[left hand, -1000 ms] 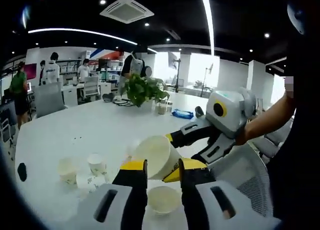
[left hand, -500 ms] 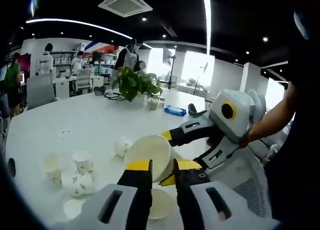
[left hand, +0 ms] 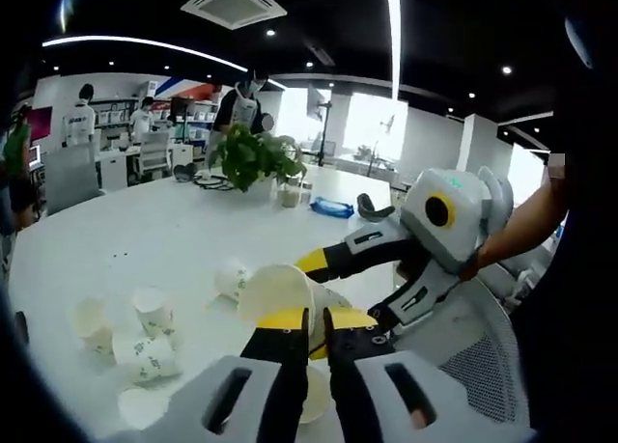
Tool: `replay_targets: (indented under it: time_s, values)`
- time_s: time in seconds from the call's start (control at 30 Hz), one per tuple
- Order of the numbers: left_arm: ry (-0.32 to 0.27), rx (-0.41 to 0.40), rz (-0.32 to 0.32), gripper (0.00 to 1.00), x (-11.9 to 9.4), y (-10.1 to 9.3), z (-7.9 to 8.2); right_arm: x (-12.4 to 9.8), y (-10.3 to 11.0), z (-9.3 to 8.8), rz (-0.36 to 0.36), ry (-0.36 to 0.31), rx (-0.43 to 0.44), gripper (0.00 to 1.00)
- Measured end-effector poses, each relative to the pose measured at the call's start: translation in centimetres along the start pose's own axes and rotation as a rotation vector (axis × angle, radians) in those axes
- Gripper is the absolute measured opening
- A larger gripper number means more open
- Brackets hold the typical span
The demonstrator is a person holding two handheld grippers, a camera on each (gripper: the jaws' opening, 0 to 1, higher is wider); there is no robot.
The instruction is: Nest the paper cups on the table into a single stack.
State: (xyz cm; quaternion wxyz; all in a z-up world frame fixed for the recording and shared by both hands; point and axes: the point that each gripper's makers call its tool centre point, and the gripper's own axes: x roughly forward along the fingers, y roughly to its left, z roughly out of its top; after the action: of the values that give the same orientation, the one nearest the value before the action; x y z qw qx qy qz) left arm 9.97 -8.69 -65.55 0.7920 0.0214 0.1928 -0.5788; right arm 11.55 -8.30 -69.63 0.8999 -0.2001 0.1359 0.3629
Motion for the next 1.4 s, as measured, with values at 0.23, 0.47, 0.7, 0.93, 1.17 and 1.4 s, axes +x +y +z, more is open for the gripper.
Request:
replay_targets:
  time_s: [0.23,0.47,0.7,0.93,1.17,1.4]
  values:
    - [0.0,-0.006,0.024,0.0,0.1,0.7,0.0,-0.2,-0.1,-0.4,-0.009,0.006,0.051,0.39]
    - [0.007,0.012,0.049,0.0,-0.1,1.4,-0.2,-0.9,-1.5,-1.5,-0.051,0.017,0.116,0.43]
    - [0.023,0.025,0.053,0.0,-0.2,1.2,-0.9,-1.8,-2.7,-3.4,-0.11,0.047,0.181,0.47]
    - [0.04,0.033,0.042,0.0,-0.4,0.9,-1.6,-3.0,-4.2,-5.0,-0.177,0.057,0.244,0.5]
    - [0.059,0.059,0.03,0.0,-0.5,0.5,-1.9,-4.4,-5.6,-6.0,-0.241,0.053,0.304,0.56]
    - [0.085,0.075,0.022,0.0,-0.5,0.4,-2.4,-5.3,-6.5,-7.4,-0.289,0.065,0.333,0.62]
